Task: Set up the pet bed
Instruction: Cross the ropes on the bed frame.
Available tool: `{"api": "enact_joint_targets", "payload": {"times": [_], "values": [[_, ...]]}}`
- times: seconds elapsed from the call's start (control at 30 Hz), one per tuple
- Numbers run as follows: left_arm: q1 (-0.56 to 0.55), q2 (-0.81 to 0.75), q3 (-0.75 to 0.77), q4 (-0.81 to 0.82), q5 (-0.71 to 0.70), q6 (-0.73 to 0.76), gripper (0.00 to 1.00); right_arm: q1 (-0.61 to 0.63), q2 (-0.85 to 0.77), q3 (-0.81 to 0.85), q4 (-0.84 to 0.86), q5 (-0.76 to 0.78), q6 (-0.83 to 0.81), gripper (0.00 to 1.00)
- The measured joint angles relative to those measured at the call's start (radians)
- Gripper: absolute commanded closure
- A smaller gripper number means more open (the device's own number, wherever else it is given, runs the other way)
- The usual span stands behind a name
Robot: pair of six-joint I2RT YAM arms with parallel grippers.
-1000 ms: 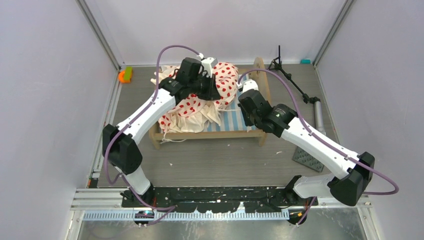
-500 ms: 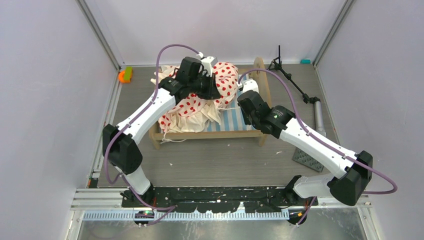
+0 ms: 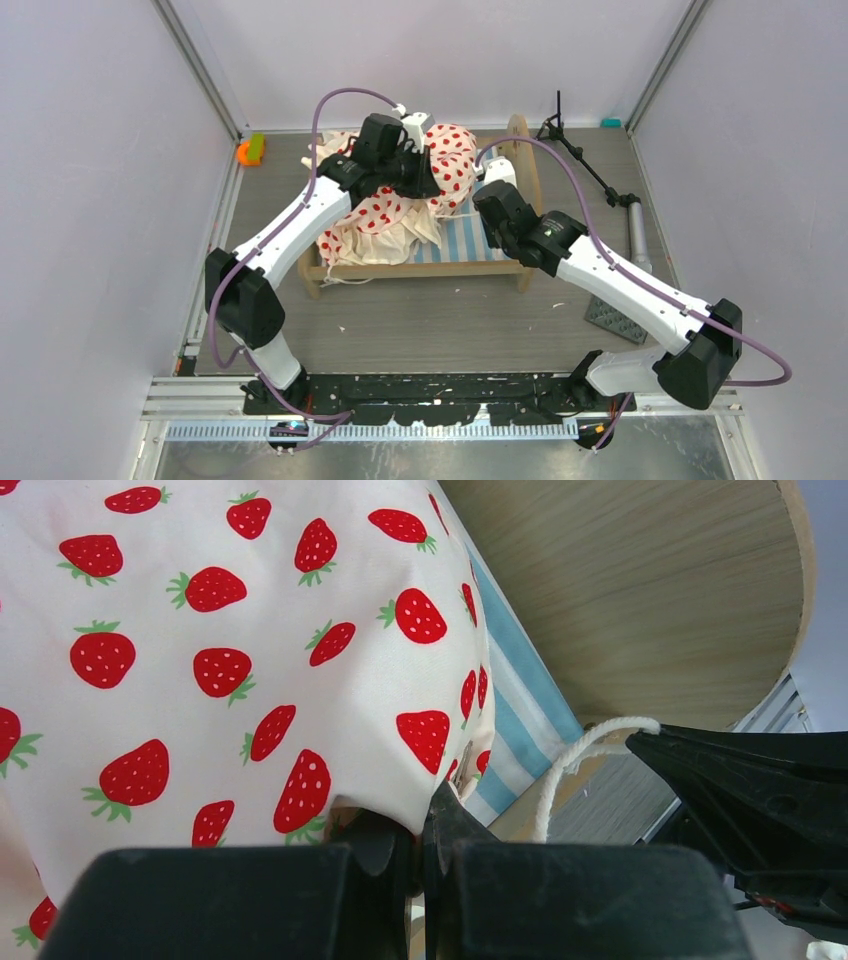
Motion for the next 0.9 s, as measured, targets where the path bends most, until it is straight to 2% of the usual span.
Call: {"api": "enact_joint_targets", "payload": {"times": [0.9], "values": [[0.000,0.000,0.000,0.000,-0.003,0.000,1.00,0.000,0.030,-0.060,0.028,-0.048,0.023,1.00]]}}
